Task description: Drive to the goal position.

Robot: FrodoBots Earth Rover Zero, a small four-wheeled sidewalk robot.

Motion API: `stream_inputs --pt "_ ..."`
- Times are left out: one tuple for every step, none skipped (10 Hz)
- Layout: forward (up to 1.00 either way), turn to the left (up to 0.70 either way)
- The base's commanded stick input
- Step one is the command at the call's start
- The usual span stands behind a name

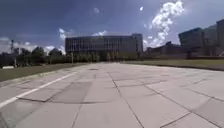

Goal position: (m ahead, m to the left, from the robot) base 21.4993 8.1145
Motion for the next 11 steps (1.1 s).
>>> stream_inputs --pt "0.85 0.01" --pt "0.85 0.01" --pt "0.85 0.01" --pt "0.85 0.01" --pt "0.85 0.01" --pt "0.85 0.01" --pt "0.85 0.01" --pt "0.85 0.01" --pt "0.85 0.01" --pt "0.85 0.01" --pt "0.85 0.01"
